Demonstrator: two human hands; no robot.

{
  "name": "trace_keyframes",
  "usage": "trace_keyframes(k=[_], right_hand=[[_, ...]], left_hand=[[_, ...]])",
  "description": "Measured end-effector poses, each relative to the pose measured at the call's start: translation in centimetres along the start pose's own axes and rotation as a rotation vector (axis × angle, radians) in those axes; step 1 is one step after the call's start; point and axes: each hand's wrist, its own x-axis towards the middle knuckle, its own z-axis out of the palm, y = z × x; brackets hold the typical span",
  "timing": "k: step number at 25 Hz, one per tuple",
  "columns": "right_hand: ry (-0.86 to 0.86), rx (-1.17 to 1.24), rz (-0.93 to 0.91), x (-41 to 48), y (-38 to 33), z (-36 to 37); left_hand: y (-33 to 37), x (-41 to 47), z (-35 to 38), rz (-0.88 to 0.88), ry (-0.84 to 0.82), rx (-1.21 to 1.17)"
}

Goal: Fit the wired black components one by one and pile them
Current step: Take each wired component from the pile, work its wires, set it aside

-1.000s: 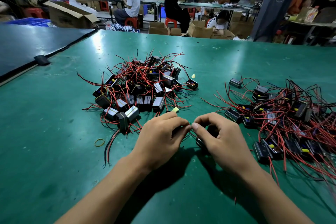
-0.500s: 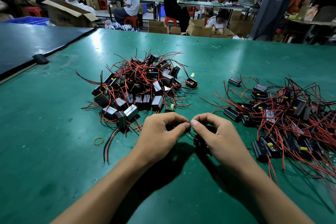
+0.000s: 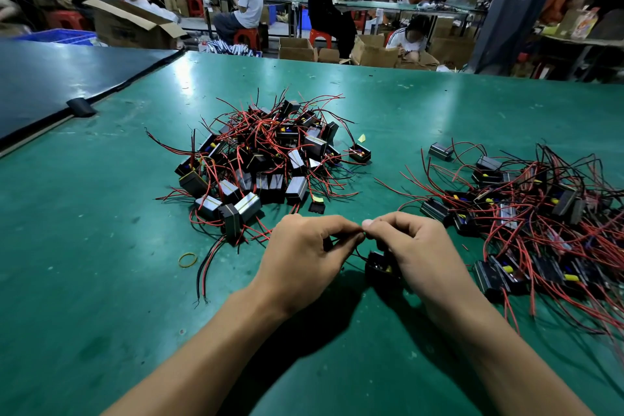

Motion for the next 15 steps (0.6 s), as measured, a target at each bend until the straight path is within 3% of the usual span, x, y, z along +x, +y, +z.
trace_keyframes(k=[3, 5, 9, 15], right_hand=[[-0.032, 0.084, 0.037, 0.0, 0.2, -0.2], [-0.064, 0.006, -0.110, -0.1, 0.2, -0.6], [-0.038, -0.391, -0.574, 0.2, 0.7, -1.7], [0.022, -0.517, -0.749, 0.5, 1.8, -1.9]], left_hand=[[0.1, 0.0, 0.2, -0.030, 0.011, 0.009], [0.0, 0.1, 0.2, -0.089, 0.038, -0.060], [-0.2, 0.3, -0.3, -0.165, 0.012, -0.124], [-0.2, 0.3, -0.5, -0.141, -0.064, -0.112]])
